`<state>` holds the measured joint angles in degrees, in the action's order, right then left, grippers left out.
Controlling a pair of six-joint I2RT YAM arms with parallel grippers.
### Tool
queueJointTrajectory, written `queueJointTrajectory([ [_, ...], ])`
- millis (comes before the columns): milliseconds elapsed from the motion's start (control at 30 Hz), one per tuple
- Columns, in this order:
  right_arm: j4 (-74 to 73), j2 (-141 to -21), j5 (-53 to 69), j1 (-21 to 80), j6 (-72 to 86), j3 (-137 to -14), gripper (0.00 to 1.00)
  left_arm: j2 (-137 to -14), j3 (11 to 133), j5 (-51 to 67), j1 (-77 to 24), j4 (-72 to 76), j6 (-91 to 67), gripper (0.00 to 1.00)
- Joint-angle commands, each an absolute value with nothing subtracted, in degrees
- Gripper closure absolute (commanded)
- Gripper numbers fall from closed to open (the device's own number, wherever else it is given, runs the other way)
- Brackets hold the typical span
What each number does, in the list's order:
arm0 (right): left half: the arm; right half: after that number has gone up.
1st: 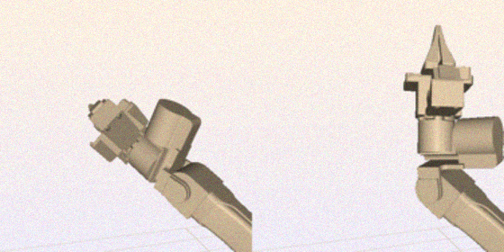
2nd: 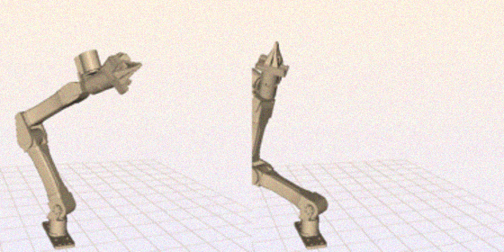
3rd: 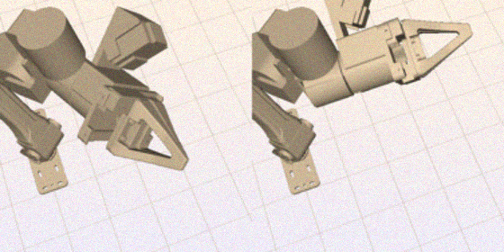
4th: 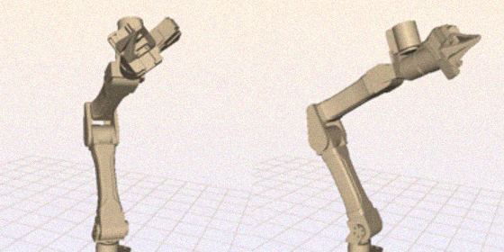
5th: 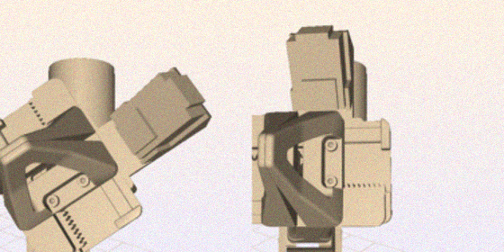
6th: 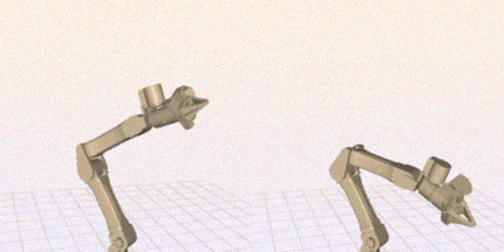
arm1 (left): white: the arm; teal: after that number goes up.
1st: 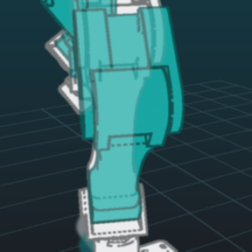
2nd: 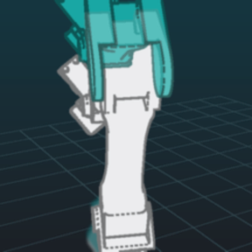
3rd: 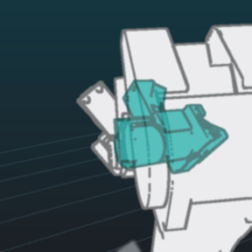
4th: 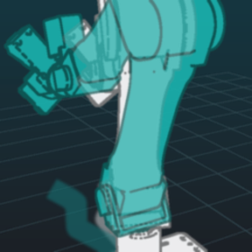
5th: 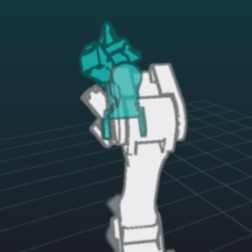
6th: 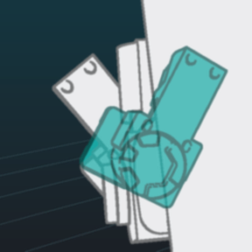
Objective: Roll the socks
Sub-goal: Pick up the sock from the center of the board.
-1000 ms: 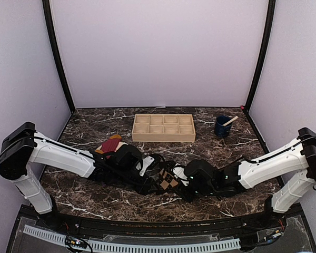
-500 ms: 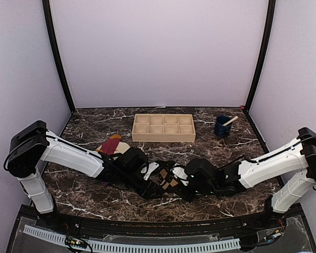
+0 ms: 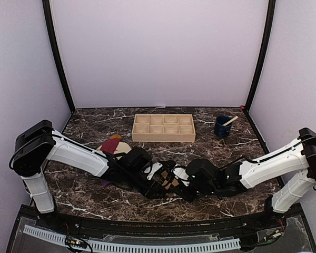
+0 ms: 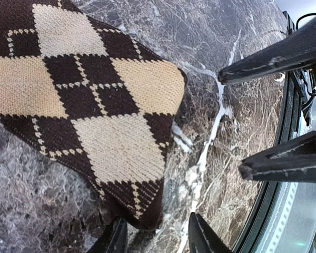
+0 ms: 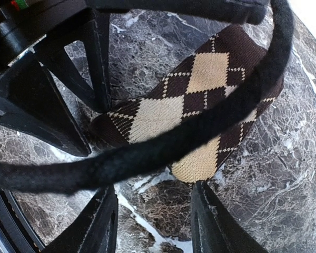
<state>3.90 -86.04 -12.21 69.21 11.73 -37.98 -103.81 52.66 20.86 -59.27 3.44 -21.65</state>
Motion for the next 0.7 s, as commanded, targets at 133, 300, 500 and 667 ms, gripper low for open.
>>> queueJointTrajectory([
  [133, 5.68, -84.89, -11.69, 68.82, 10.91, -37.16, 0.56, -106.25, 54.04, 20.57, -58.32, 0.9, -22.06, 0.69],
  [300, 6.07, -85.24, -11.53, 68.78, 10.9, -37.13, 0.56, -107.84, 54.97, 21.55, -58.1, 0.59, -22.06, 0.92],
  [500, 6.17, -85.22, -11.36, 68.78, 10.9, -36.89, 0.56, -108.28, 55.21, 22.46, -57.68, 0.58, -22.11, 1.0],
  [667, 6.12, -84.28, -11.42, 68.72, 11.16, -36.17, 0.56, -106.7, 54.8, 23.35, -56.78, 0.51, -22.36, 1.0],
])
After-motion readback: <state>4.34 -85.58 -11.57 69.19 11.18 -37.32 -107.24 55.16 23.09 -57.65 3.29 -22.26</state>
